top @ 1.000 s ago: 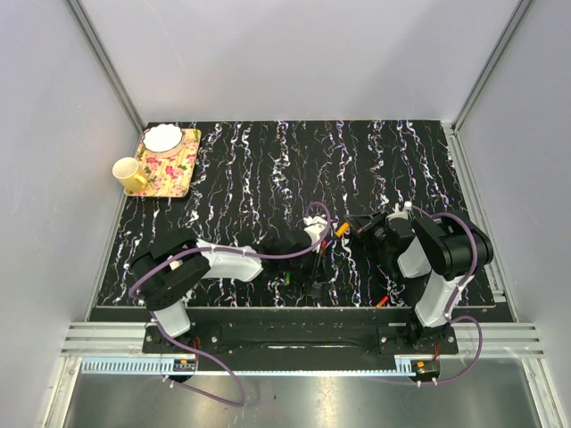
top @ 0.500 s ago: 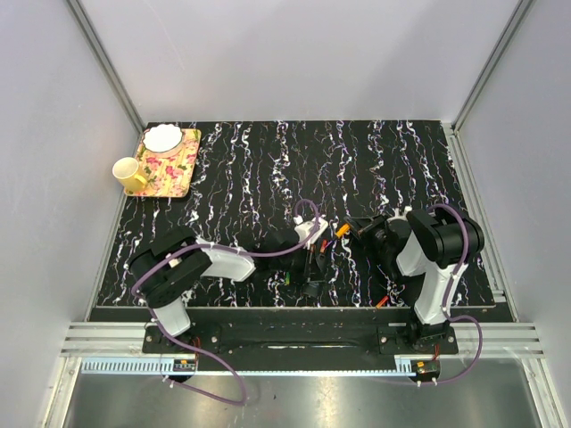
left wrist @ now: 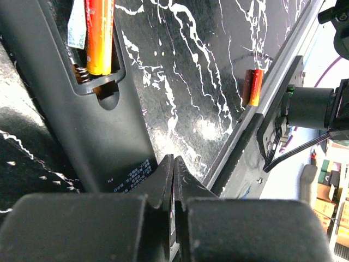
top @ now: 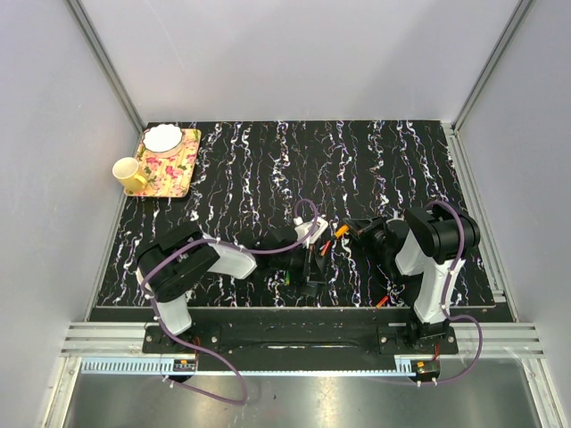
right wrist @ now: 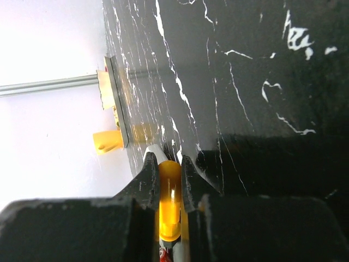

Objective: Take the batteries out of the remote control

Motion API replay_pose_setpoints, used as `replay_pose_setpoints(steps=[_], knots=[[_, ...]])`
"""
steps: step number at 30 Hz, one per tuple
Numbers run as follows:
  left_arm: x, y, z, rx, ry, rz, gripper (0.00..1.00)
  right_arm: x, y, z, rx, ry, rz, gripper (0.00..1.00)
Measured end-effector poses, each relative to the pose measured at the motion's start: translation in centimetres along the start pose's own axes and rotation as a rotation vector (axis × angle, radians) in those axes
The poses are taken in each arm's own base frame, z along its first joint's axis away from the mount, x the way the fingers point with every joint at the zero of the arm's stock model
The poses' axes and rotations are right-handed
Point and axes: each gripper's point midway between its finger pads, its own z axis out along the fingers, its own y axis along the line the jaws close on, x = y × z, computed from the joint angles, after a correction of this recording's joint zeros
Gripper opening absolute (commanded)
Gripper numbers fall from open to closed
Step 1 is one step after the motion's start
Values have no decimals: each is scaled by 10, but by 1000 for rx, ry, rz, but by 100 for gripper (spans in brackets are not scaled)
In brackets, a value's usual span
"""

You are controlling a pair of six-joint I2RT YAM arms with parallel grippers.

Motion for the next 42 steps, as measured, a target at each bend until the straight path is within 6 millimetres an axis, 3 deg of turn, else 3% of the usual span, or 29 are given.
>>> replay_pose_setpoints(steps=[16, 26, 36, 42], knots=[[0, 0, 0, 26, 15, -22, 0, 1, 0, 0, 3, 18, 26, 0], [-1, 1, 0, 31, 18, -36, 0, -4, 50, -15, -76, 23, -174, 0], [-1, 1, 0, 31, 19, -36, 0, -5, 39, -26, 14, 29, -307, 0], [-1, 1, 0, 31, 19, -37, 0, -16, 65, -24, 3, -14, -411, 0]])
